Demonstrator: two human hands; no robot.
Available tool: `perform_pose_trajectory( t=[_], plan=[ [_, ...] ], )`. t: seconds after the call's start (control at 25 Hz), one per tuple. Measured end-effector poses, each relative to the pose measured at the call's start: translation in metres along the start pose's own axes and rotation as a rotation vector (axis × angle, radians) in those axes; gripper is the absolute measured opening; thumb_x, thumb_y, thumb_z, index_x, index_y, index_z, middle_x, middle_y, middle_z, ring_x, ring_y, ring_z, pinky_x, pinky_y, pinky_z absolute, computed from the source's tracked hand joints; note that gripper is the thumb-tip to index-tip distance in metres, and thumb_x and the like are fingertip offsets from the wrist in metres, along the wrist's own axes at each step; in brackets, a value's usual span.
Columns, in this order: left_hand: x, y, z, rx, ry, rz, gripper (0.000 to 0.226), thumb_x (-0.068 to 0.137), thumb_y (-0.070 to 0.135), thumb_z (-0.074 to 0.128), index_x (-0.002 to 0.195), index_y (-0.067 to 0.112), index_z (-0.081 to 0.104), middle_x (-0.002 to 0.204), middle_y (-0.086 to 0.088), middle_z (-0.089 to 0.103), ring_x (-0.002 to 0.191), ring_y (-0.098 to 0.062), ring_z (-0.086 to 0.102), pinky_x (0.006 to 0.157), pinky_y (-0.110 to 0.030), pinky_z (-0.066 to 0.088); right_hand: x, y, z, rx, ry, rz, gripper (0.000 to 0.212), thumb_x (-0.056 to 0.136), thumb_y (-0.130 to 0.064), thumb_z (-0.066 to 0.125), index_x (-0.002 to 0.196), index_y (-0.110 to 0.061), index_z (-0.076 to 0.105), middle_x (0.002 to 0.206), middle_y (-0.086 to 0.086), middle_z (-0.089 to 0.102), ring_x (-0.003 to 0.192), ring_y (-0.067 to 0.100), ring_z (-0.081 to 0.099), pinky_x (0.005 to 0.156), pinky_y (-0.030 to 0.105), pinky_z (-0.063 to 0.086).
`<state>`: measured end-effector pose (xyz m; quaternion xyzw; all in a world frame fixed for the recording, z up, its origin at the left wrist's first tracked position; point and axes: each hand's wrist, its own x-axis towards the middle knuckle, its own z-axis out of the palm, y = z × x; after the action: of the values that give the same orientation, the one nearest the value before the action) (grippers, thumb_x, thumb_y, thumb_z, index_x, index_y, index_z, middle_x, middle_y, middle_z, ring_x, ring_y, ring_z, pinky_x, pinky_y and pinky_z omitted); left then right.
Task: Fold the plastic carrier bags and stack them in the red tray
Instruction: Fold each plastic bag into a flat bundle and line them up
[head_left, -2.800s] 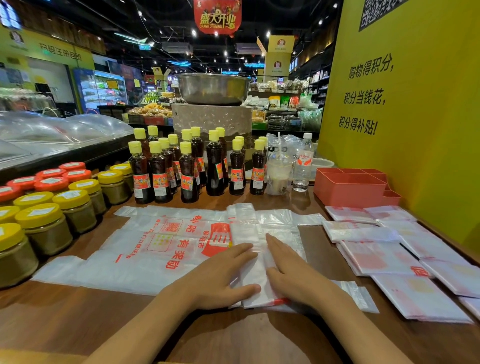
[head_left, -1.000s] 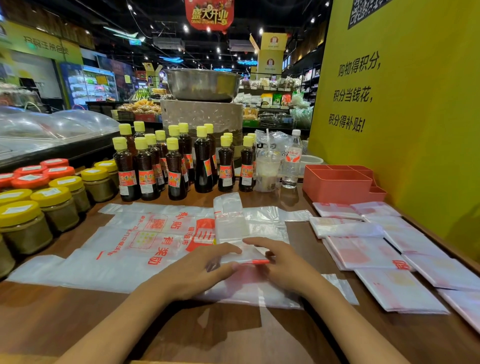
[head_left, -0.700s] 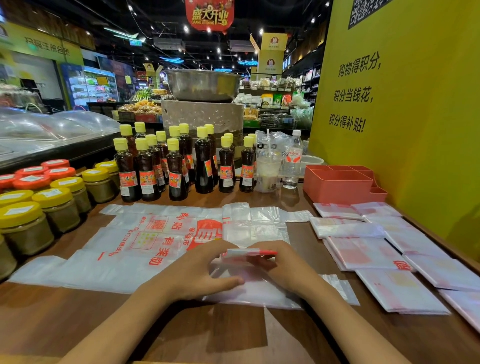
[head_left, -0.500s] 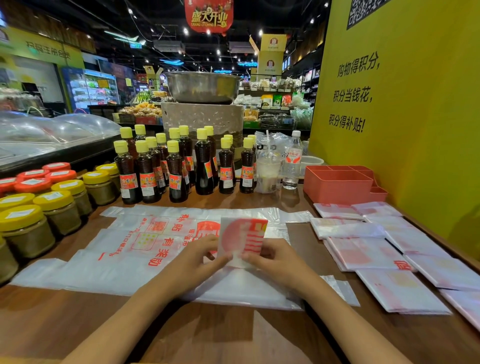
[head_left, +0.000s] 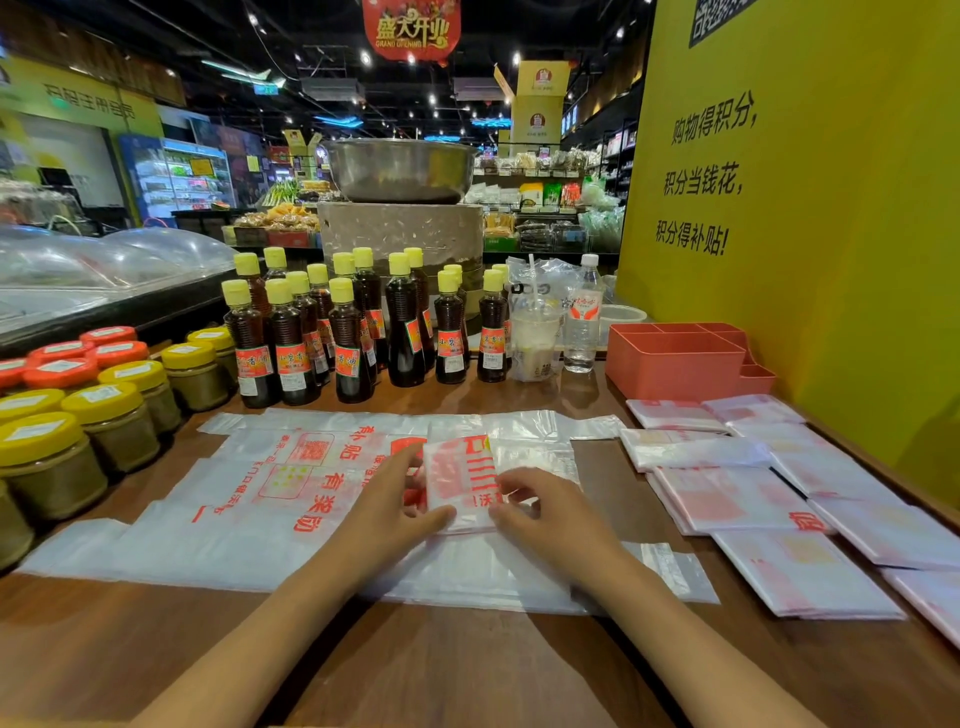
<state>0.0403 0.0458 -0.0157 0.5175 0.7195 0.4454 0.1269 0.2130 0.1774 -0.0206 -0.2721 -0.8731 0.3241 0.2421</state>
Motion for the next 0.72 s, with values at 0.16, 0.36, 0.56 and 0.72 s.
perform_pose_trajectory(
  t=[0.16,0.36,0.56,0.72],
  plan=[
    [0.0000,-0.0050,-0.0002,0.029,-0.075,-0.004,0.060,0.088,0.027,0.074,0.138,0.037,0.043,0.130,0.023,0.045,0.109,0.001,0.055,0.078,-0.007,0.050,-0.0010,-0.0004,-0.0015,-0.029,0.045,-0.008,0.029,0.095,-0.039,0.063,0.123,-0.029,0.065,0.116,-0.016,0.061,0.103,-0.002,0.056,0.092,0.020,0.049],
    [-0.0015,-0.0033,0.0038,0.109,-0.131,0.117,0.041,0.086,0.038,0.075,0.124,0.031,0.062,0.123,0.016,0.055,0.106,0.007,0.055,0.092,-0.021,0.052,-0.0012,-0.0056,-0.0043,-0.073,0.055,-0.011,0.043,0.100,-0.040,0.055,0.141,-0.028,0.049,0.134,-0.010,0.045,0.108,0.003,0.049,0.092,0.023,0.040],
    [-0.0045,-0.0013,0.0033,0.259,-0.195,0.195,0.037,0.086,0.055,0.068,0.119,0.043,0.058,0.128,0.029,0.044,0.115,0.012,0.043,0.095,-0.013,0.039,-0.0011,-0.0033,-0.0061,-0.090,-0.009,0.047,0.052,0.100,-0.037,0.054,0.149,-0.023,0.042,0.143,-0.009,0.038,0.108,0.002,0.043,0.091,0.018,0.034],
    [-0.0089,0.0009,0.0075,0.412,-0.267,0.195,0.047,0.090,0.062,0.056,0.132,0.043,0.043,0.156,0.026,0.016,0.138,0.007,0.019,0.108,-0.021,0.026,0.0005,-0.0022,-0.0031,-0.256,-0.067,0.034,0.054,0.100,-0.041,0.050,0.150,-0.022,0.040,0.147,-0.003,0.036,0.123,0.012,0.044,0.099,0.027,0.039]
  ],
)
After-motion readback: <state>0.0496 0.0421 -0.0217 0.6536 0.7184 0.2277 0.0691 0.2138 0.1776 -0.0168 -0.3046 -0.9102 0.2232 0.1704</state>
